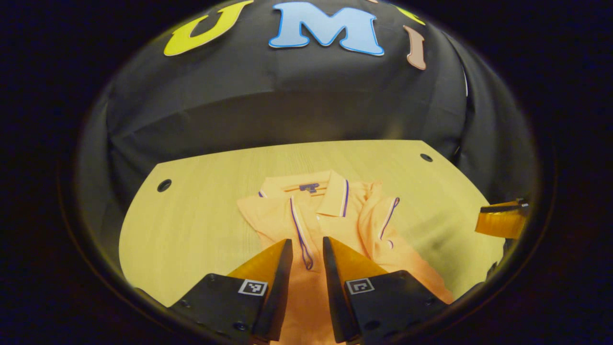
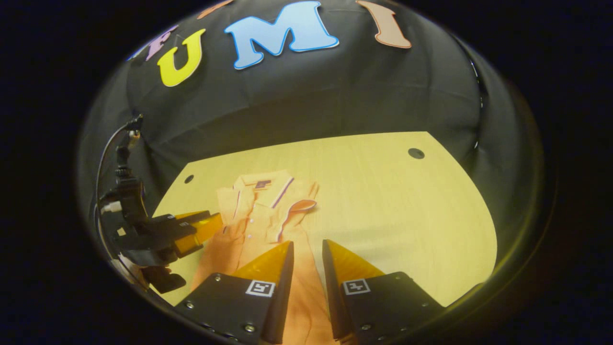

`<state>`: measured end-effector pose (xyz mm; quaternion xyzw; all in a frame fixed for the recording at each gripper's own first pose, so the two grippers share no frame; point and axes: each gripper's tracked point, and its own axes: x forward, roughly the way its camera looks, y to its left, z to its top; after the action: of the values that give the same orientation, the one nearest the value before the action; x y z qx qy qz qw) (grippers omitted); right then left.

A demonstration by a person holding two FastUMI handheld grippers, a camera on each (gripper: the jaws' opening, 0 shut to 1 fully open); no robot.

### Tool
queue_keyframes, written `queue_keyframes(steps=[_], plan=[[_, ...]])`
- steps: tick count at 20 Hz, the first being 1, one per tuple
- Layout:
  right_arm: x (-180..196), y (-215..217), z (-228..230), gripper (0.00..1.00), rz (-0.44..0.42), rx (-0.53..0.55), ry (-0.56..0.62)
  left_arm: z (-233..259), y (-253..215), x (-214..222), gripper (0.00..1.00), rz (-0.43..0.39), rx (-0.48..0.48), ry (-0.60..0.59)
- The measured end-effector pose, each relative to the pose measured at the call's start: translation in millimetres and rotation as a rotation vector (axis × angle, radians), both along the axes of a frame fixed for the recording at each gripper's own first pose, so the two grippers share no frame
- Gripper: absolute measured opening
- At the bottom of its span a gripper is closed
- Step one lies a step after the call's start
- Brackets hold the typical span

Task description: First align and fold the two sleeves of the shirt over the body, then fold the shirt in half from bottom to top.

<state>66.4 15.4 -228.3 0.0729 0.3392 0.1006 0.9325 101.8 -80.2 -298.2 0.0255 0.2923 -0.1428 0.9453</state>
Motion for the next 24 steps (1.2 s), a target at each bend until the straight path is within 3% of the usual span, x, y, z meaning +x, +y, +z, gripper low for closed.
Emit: queue_keyframes(steps=[6, 17, 24], plan=[[-49, 7, -33, 0.34, 0.053, -0.043, 0.063, -3, 24, -56, 0.47, 0.007, 0.019, 0.009], [-177, 10, -107, 0.37, 0.145, -0.106, 0.265, -69, 60, -209, 0.47, 0.018, 0.086, 0.182], [-221, 8, -130, 0.37, 0.179, -0.138, 0.326, -95, 78, -284, 0.46, 0.007, 0.127, 0.276]])
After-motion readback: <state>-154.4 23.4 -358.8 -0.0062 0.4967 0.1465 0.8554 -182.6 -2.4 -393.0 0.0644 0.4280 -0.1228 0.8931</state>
